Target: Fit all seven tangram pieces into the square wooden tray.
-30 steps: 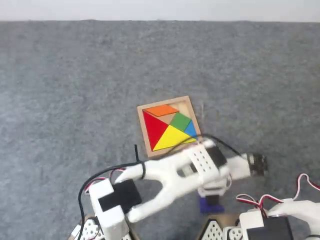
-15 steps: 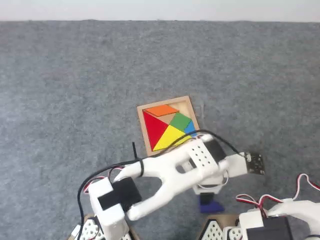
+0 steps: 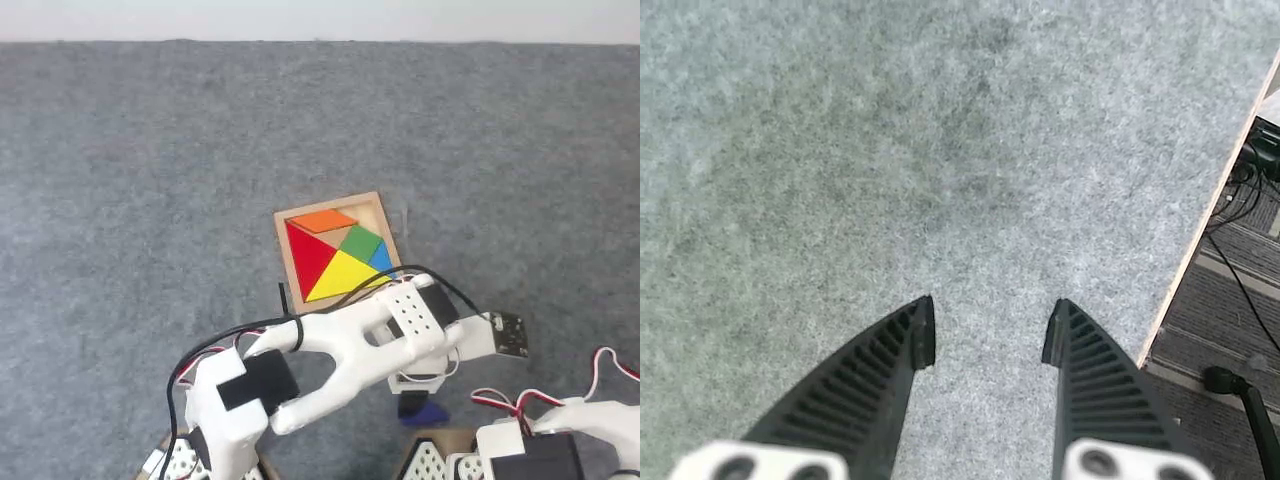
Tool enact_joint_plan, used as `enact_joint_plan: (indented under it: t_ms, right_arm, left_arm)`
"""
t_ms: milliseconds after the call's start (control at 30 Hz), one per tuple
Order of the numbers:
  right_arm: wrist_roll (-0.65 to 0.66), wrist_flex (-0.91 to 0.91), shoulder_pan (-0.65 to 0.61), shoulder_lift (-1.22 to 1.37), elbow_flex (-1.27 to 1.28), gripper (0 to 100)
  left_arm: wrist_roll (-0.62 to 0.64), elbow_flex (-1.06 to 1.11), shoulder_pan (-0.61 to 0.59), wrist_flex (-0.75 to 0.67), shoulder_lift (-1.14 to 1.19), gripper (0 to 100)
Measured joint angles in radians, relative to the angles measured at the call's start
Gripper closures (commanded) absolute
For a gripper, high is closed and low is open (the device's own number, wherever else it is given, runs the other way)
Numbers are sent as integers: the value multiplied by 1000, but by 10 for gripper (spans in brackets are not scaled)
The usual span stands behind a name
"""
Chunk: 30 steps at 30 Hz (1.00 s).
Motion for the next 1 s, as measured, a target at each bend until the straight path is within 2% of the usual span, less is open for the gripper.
enact_joint_plan:
  t_ms: [367, 600, 767, 867, 1000]
  right_arm:
    - [0, 0, 0, 0, 0, 808]
    - [0, 0, 0, 0, 0, 808]
    - [0, 0, 0, 0, 0, 808]
    - [0, 0, 0, 0, 0, 808]
    - [0, 0, 0, 0, 0, 808]
  left_arm:
    - [0, -34, -5, 0, 0, 770]
    - [5, -91, -101, -3, 12, 769]
    - [26, -110, -107, -3, 14, 762]
    - [43, -112, -83, 9, 14, 718]
    - [83, -112, 6, 34, 14, 701]
